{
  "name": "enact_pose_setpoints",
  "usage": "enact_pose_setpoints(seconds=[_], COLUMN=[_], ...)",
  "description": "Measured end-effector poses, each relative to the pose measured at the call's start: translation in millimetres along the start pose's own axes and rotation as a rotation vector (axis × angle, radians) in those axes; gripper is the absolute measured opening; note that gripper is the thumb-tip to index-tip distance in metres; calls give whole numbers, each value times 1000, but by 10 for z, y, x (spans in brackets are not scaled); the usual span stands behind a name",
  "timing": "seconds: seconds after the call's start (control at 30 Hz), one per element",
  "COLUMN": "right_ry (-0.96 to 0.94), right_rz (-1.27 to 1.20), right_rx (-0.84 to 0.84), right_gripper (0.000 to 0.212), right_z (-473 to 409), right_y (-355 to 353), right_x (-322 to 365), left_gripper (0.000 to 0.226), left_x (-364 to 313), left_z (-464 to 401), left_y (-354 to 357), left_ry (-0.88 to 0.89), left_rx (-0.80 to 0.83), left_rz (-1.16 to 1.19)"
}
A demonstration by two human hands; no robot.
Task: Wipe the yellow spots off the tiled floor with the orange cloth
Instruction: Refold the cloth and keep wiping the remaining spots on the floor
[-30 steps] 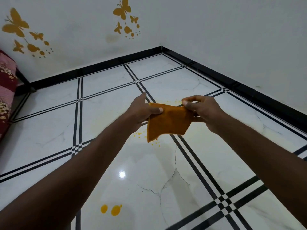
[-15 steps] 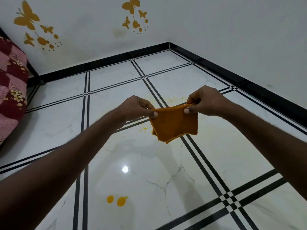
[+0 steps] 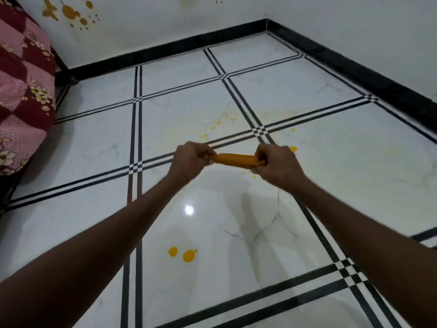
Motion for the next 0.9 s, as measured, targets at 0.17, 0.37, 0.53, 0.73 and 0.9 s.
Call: enact_pose_setpoints(seconds=[0.17,0.37,0.53,0.73,0.9], right_ry=[-32,-144,-235,33,-123], right_rz=[340,266,527,429,374], right_rx=[292,-70,206,7,112], right_gripper=[18,21,68,77,84], right_z=[711,615,360,1068,1521], right_y=[1601,1839,2556,2776,3323], right_x=[-449,-350,-422,-663,68], left_gripper=[23,24,68,87,82], left_x=[986,1891,2439,3029,3104], left_z=[970,1132,1308,1832,1892], left_y=[978,595,600,590,549], left_ry=[-36,-266,-361,-392,-293], left_rx=[420,319,483,566,473], left_rz=[-260,-323,-412,-519,-534])
Point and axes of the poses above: each hand's wrist, its own z-axis away from the middle knuckle, its own y-axis out of the palm, x = y × z, the point moved 9 cm from there along -z, towards the middle knuckle, and after that the axes turned 12 degrees about y, right-handed, at the moved point
